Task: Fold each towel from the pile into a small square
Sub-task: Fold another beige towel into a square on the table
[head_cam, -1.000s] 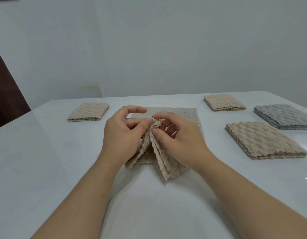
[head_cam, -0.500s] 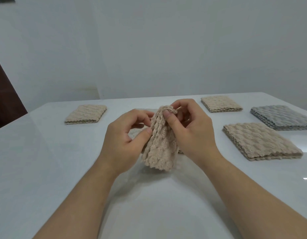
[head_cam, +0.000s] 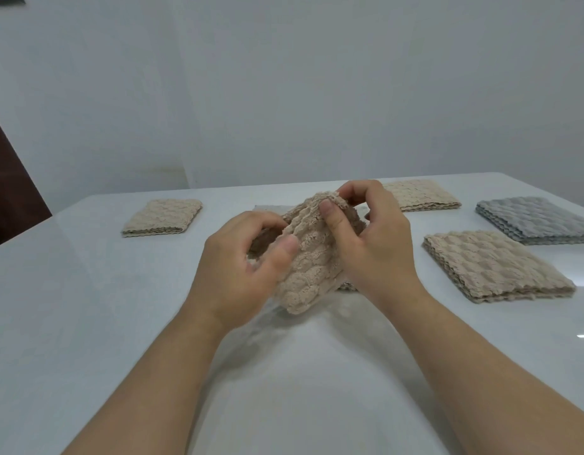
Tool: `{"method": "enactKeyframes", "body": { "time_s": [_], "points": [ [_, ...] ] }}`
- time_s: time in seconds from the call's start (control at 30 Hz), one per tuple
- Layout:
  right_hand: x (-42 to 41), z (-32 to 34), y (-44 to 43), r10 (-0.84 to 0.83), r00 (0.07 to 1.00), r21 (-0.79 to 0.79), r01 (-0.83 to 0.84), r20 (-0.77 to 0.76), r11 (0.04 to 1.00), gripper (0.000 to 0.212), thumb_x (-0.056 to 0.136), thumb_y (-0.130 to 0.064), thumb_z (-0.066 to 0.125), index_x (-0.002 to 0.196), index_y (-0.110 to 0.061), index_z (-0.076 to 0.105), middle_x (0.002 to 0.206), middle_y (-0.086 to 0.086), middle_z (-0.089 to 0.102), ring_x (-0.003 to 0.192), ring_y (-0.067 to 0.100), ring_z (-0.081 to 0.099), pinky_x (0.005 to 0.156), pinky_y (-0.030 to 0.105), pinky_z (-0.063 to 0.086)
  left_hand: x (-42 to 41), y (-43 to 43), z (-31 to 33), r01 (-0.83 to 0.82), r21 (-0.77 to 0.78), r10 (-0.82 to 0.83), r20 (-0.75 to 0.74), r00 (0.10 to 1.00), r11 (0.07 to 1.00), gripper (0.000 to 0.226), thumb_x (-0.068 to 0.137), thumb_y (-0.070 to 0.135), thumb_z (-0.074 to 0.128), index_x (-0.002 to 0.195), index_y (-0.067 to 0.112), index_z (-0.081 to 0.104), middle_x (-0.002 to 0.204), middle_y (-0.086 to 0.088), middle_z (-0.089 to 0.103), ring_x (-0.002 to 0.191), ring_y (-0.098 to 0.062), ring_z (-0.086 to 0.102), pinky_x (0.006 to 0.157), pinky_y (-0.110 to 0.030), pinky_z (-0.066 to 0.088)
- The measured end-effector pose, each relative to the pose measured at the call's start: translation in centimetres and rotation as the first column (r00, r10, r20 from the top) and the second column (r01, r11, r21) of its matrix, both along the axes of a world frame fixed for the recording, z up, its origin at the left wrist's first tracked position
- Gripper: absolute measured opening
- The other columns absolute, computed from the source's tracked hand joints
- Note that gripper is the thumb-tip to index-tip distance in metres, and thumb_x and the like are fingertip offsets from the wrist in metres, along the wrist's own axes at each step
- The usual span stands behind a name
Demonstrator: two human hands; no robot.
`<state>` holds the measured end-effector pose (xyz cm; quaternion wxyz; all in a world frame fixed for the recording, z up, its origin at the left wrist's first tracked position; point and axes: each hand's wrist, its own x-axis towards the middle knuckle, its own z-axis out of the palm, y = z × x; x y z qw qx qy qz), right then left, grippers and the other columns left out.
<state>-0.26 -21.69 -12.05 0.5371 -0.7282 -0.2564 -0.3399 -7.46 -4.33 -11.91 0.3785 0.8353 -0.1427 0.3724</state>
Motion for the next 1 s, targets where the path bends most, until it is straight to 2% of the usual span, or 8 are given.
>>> {"method": "enactKeyframes", "body": {
  "time_s": [0.1,0.23,0.3,0.4,0.53,0.7,0.87,1.0],
  "points": [
    [-0.04,0.04,0.0,0.016,1.0,0.007,-0.016,-0.016,1.0,0.013,0.093,-0.041,0.066,0.098,-0.031,0.058,0.094,-0.016,0.063,0.096,0.007,0.059,0.084,0.018,0.04,0.59,0.36,-0.61,-0.037,0.171,0.042,-0.027,0.999,0.985,0.031,0.083,0.044,0.077,0.102,0.021,0.069,0.105,0.013,0.064,0.101,-0.01,0.062,0.085,-0.023,0.049],
    [-0.07,0.24,-0.06,0.043,0.999,0.029,-0.042,-0.032,0.999,0.011,0.095,-0.035,0.067,0.097,-0.03,0.058,0.092,-0.017,0.064,0.091,0.002,0.06,0.08,0.014,0.042,0.88,0.51,-0.94,-0.005,0.124,0.007,-0.02,1.0,0.992,0.026,0.084,0.034,0.077,0.101,0.015,0.073,0.111,0.009,0.066,0.107,-0.011,0.063,0.091,-0.033,0.051],
    [-0.16,0.29,-0.05,0.056,0.998,0.033,-0.055,-0.027,0.998,0.011,0.096,-0.032,0.067,0.097,-0.029,0.057,0.09,-0.018,0.062,0.088,0.0,0.058,0.079,0.015,0.043,0.84,0.45,-0.82,-0.024,0.146,0.027,-0.017,0.999,0.989,0.023,0.085,0.035,0.074,0.098,0.017,0.072,0.104,0.011,0.067,0.1,-0.012,0.061,0.088,-0.035,0.05],
    [-0.34,0.22,0.06,0.052,0.998,0.013,-0.052,-0.018,0.999,0.011,0.096,-0.031,0.067,0.098,-0.027,0.057,0.091,-0.017,0.061,0.087,0.005,0.057,0.083,0.029,0.048,0.77,0.46,-0.73,-0.085,0.208,0.089,-0.009,0.996,0.974,0.023,0.087,0.044,0.069,0.081,0.022,0.066,0.081,0.016,0.063,0.084,-0.013,0.055,0.076,-0.031,0.045],
    [-0.46,0.25,0.11,0.05,0.999,-0.011,-0.05,-0.004,0.999,0.011,0.097,-0.031,0.066,0.098,-0.025,0.057,0.09,-0.019,0.059,0.087,0.002,0.057,0.087,0.039,0.049,0.72,0.41,-0.74,-0.116,0.153,0.119,-0.012,0.993,0.981,0.03,0.092,0.043,0.063,0.067,0.032,0.05,0.065,0.014,0.049,0.072,-0.008,0.051,0.064,-0.025,0.035],
    [-0.45,0.18,0.04,0.038,0.999,-0.006,-0.038,-0.013,0.999,0.012,0.097,-0.036,0.064,0.1,-0.03,0.054,0.089,-0.022,0.06,0.086,0.004,0.058,0.084,0.038,0.05,0.77,0.19,-0.63,-0.065,0.072,0.067,-0.034,0.997,0.995,0.01,0.096,0.032,0.057,0.1,0.024,0.061,0.09,0.015,0.06,0.089,-0.01,0.058,0.074,-0.025,0.043],
    [-0.49,0.28,0.08,0.034,0.999,-0.008,-0.034,-0.005,0.999,0.013,0.098,-0.034,0.065,0.1,-0.029,0.053,0.089,-0.021,0.06,0.083,0.003,0.058,0.079,0.033,0.05,0.44,0.2,-0.77,-0.058,0.012,0.059,-0.084,0.995,0.998,0.038,0.092,0.033,0.061,0.13,0.038,0.052,0.109,0.021,0.061,0.106,-0.007,0.061,0.089,-0.03,0.048],
    [-0.53,0.21,0.11,0.056,0.998,-0.026,-0.056,-0.009,0.998,0.013,0.098,-0.033,0.064,0.102,-0.026,0.054,0.09,-0.017,0.061,0.083,0.002,0.058,0.077,0.027,0.049,0.35,0.22,-0.61,-0.13,0.044,0.131,-0.043,0.99,0.991,0.042,0.084,0.03,0.069,0.123,0.042,0.059,0.102,0.017,0.065,0.1,-0.006,0.063,0.089,-0.032,0.052]
  ]
}}
